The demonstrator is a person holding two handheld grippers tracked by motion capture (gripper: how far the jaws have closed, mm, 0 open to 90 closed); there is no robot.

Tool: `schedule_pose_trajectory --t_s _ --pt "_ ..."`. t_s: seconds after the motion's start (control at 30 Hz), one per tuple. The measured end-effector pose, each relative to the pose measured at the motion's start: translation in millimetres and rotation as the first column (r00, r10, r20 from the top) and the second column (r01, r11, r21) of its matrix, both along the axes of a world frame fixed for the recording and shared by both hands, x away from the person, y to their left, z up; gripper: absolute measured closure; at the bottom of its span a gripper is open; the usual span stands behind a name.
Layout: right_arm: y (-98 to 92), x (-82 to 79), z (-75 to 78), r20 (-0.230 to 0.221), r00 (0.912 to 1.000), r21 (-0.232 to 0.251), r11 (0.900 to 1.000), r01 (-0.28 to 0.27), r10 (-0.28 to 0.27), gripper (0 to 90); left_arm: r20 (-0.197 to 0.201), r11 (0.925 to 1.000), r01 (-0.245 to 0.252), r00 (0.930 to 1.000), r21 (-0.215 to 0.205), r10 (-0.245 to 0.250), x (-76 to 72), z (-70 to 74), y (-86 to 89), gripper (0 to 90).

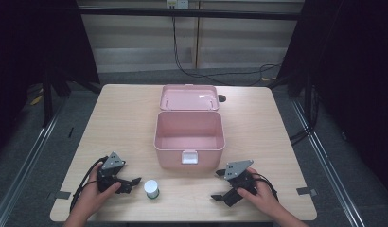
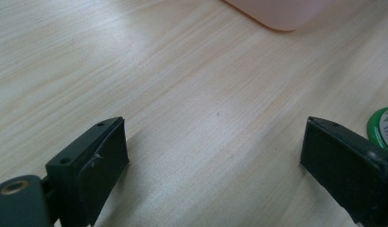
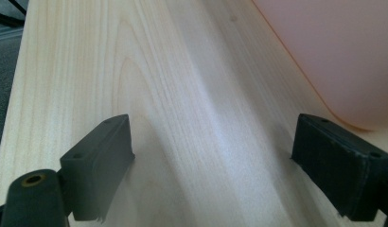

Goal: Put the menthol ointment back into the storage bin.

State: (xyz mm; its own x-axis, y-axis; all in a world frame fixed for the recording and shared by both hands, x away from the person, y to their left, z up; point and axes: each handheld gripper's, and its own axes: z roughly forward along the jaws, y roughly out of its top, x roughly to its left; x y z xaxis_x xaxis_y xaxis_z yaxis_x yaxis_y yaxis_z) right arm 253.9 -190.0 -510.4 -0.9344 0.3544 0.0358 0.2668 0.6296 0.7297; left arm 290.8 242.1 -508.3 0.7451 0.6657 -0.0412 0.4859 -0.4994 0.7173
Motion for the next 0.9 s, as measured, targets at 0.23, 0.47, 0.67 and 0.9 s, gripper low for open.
schedule_pose_trajectory --t_s 0.23,0.47,0.67,0.9 --pt "-3.3 0.2 -0.1 0.001 1.0000 0.001 1.000 -0.002 0.002 12.1 0.004 1.0000 -0.002 1.0000 0.009 0.002 -0.5 0.1 -0.7 7.7" --pt "-3.4 0.1 0.0 0.000 1.0000 0.000 1.000 0.000 0.000 12.1 0.001 1.0000 0.000 1.0000 0.002 0.000 -0.1 0.0 -0.3 7.7" --pt "-3.4 0.1 0.0 -0.001 1.0000 0.000 1.000 0.000 0.000 12.0 -0.010 1.0000 -0.001 0.9999 0.000 0.001 -1.5 1.2 0.6 8.2" --pt "-3.4 0.1 0.0 -0.001 1.0000 0.000 1.000 0.000 0.000 12.0 -0.097 0.9951 0.026 0.9952 0.096 -0.017 -5.1 13.0 -2.3 13.1"
